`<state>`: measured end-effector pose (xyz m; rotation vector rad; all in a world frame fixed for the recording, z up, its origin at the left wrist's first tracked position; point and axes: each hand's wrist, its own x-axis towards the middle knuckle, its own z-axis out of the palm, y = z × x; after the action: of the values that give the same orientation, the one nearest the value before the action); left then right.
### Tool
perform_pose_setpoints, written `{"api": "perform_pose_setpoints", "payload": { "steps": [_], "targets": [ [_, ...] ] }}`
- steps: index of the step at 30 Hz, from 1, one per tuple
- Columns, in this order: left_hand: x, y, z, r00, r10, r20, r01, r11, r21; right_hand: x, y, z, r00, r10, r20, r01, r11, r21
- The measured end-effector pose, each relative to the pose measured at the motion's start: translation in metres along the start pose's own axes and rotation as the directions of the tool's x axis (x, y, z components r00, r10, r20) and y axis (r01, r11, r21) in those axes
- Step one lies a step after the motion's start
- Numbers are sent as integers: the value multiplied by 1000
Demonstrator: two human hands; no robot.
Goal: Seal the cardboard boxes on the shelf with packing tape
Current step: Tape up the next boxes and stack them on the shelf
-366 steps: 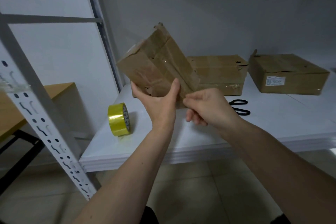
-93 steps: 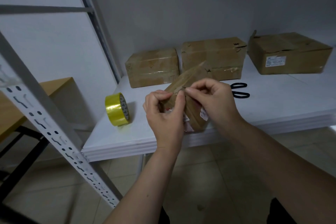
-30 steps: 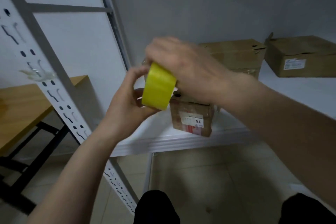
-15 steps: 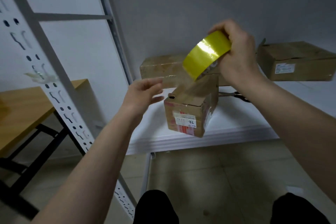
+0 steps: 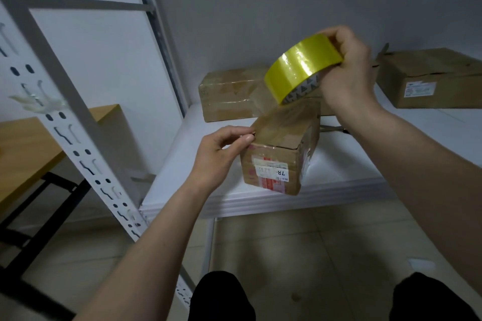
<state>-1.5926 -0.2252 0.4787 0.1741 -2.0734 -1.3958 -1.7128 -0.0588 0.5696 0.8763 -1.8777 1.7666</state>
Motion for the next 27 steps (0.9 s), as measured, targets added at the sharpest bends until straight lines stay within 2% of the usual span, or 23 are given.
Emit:
{"api": "perform_pose_setpoints", "payload": {
  "steps": [7, 12, 18, 19, 21, 23, 24, 26, 27],
  "targets": [
    [-2, -3, 3, 1000, -16, 1, 16, 996, -86, -4, 0, 9, 1000, 10, 10, -10, 999, 42],
    [-5, -5, 4, 991, -23, 135, 25, 1000, -15, -8, -2, 8, 1000, 16, 22, -18, 998, 64],
    [-12, 3, 7, 997, -40, 70, 40, 999, 5, -10, -2, 2, 999, 30, 20, -31, 997, 74],
    [-16, 6, 8, 999, -48, 17, 47, 999, 8, -11, -2, -1, 999, 28, 19, -30, 996, 82],
    [-23, 18, 11, 982, -13, -186, 16, 1000, 15, -12, -4, -5, 999, 28, 18, -30, 995, 92],
    [-27, 37, 15, 940, -14, -342, -16, 996, -87, -11, -5, -10, 1000, 28, 6, -28, 995, 100],
    [-27, 48, 17, 938, -79, -336, 11, 980, -200, -11, -6, -11, 1000, 25, -1, -25, 995, 101],
    [-26, 67, 22, 957, -249, -152, 155, 875, -460, -12, -8, -12, 1000, 27, -6, -27, 994, 102],
    [-26, 74, 25, 952, -303, -37, 237, 810, -536, -14, -8, -12, 999, 33, -6, -33, 994, 105]
  ]
}}
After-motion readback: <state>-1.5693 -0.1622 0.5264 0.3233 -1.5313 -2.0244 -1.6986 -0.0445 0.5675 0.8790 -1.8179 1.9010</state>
